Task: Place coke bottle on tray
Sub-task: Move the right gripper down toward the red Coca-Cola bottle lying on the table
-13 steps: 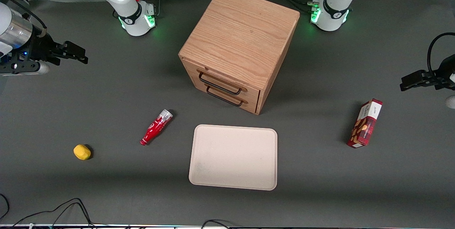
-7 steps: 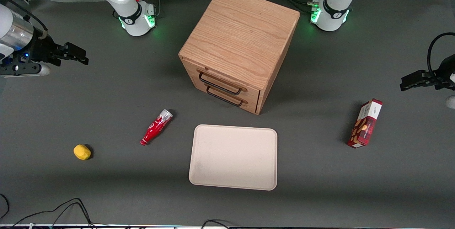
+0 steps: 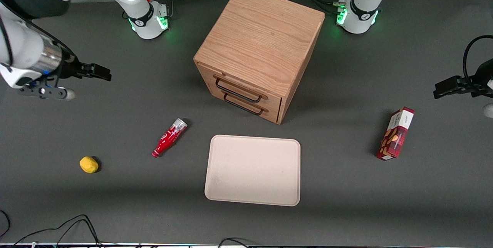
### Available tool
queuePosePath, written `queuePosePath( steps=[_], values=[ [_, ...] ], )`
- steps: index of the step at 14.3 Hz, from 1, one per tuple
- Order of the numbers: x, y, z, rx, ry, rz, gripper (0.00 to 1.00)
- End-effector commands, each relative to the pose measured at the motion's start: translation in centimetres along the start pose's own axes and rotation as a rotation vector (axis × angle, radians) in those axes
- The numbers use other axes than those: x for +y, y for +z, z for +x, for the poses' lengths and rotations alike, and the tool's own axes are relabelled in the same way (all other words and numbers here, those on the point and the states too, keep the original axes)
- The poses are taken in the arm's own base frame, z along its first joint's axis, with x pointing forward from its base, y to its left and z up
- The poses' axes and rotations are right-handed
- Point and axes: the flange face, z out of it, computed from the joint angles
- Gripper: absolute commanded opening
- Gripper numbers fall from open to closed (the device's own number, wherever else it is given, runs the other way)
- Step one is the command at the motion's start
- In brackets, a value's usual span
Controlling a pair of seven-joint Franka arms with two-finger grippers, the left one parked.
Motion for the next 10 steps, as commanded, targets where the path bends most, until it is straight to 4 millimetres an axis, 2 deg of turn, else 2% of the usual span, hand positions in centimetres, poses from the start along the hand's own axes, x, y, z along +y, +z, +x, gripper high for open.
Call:
queuePosePath(
  steps=[1,4,6,7,10],
  values=[
    [-4.0,2.5,2.2,0.004,0.155,0.012,1.00],
    [-6.8,6.6,4.1,0.043,0.302,0.035,1.00],
    [-7.7,9.3,5.1,0.063,0.350,0.051,1.00],
    [-8.8,11.1,5.5,0.076,0.369,0.053,1.00],
    [-9.7,15.7,6.5,0.103,0.411,0.072,1.00]
  ],
)
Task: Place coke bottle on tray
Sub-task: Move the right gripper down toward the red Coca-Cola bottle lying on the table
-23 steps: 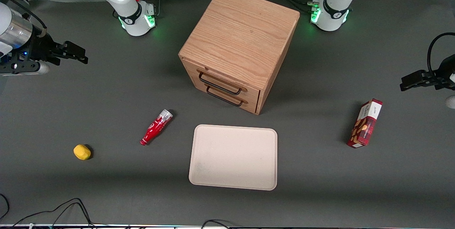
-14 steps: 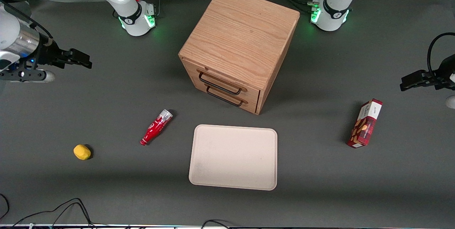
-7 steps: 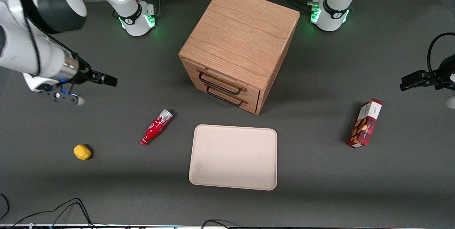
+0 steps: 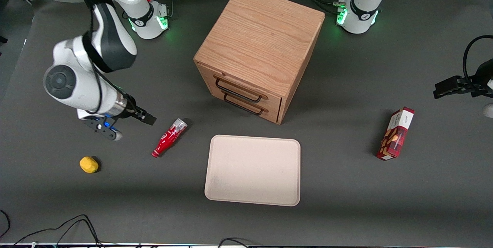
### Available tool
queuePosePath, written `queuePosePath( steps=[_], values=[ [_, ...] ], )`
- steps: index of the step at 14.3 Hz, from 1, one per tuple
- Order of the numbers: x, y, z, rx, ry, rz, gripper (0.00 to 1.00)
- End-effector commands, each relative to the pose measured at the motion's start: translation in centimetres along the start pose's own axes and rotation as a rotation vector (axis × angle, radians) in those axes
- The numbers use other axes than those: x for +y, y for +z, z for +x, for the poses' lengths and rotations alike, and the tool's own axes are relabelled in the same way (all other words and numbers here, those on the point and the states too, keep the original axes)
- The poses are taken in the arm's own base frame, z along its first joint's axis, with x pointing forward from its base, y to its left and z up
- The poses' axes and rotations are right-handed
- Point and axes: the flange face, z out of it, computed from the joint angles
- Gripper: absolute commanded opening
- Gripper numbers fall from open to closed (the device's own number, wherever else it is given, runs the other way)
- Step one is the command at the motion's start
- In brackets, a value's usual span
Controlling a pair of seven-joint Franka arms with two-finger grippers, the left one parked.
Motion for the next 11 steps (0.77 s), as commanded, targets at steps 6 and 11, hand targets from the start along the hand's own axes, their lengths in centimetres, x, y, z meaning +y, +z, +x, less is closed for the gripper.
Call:
queuePosePath(
  steps=[6,11],
  values=[
    [-1.2,10.7,1.4,0.094,0.140,0.014,1.00],
    [-2.7,15.7,1.6,0.109,0.188,0.044,1.00]
  ],
)
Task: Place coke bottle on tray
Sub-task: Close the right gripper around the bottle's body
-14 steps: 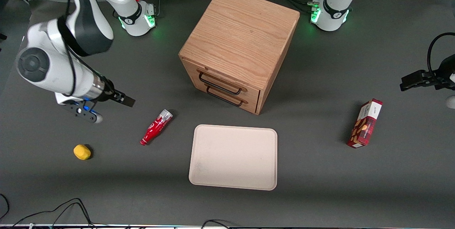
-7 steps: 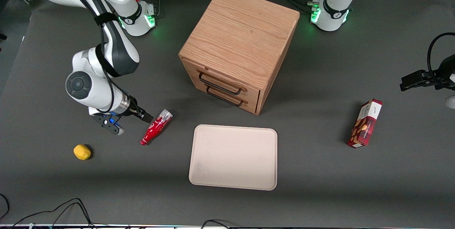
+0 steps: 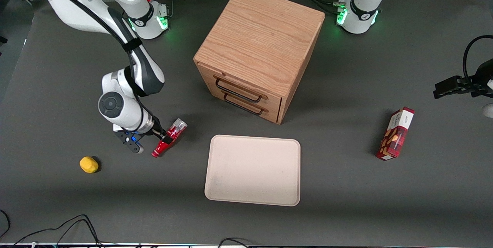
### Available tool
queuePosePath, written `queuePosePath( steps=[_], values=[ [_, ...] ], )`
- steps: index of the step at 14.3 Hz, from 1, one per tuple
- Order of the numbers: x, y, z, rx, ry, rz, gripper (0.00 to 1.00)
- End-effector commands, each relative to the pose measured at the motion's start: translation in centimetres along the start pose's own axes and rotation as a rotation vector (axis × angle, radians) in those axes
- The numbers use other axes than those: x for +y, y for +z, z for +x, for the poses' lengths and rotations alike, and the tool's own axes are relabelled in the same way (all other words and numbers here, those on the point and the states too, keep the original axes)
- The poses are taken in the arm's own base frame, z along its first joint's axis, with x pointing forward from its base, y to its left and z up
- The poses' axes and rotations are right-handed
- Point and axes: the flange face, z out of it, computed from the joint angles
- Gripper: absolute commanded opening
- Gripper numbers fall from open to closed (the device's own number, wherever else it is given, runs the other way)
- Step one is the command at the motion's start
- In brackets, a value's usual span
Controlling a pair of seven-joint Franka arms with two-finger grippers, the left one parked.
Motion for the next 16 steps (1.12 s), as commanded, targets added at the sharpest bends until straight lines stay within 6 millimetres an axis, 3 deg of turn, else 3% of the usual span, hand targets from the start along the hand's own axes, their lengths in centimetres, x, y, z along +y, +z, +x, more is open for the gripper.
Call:
queuePosePath(
  steps=[1,7,16],
  values=[
    [-1.0,1.6,-0.4,0.033,0.034,0.011,1.00],
    [-1.0,5.3,-0.9,0.037,0.036,-0.012,1.00],
    [-1.0,5.7,-1.0,0.044,0.034,-0.013,1.00]
  ],
)
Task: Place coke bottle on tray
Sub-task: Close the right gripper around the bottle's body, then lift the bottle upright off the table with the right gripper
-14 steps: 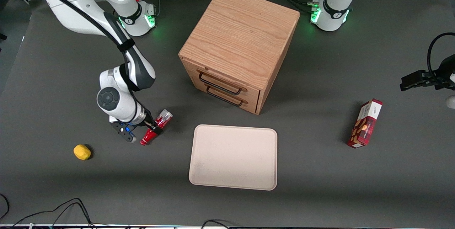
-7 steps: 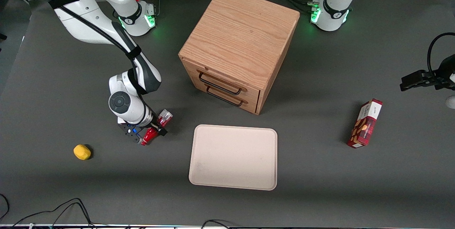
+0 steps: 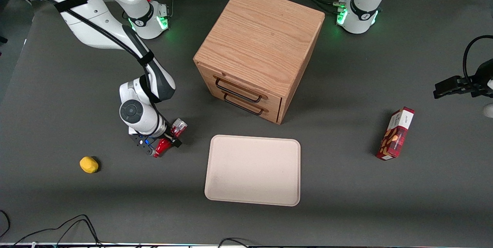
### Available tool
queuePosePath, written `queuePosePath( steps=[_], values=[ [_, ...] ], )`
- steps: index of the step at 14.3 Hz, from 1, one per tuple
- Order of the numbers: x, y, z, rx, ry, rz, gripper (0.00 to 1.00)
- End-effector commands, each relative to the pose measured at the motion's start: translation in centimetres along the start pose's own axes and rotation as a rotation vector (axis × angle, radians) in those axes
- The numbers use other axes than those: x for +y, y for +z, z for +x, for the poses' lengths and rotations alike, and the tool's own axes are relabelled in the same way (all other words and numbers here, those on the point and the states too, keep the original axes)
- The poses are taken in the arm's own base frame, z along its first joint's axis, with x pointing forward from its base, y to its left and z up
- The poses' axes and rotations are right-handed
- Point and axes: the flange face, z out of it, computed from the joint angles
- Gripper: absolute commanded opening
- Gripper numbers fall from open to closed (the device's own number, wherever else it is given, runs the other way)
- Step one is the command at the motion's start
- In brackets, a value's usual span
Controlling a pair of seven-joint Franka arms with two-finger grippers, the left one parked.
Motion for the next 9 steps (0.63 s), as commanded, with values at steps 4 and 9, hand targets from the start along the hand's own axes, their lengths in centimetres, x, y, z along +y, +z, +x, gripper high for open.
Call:
queuePosePath(
  steps=[4,9],
  values=[
    [-0.52,-0.06,-0.10,0.029,0.036,0.006,0.00],
    [-0.49,0.05,-0.12,0.039,0.025,-0.002,0.00]
  ],
)
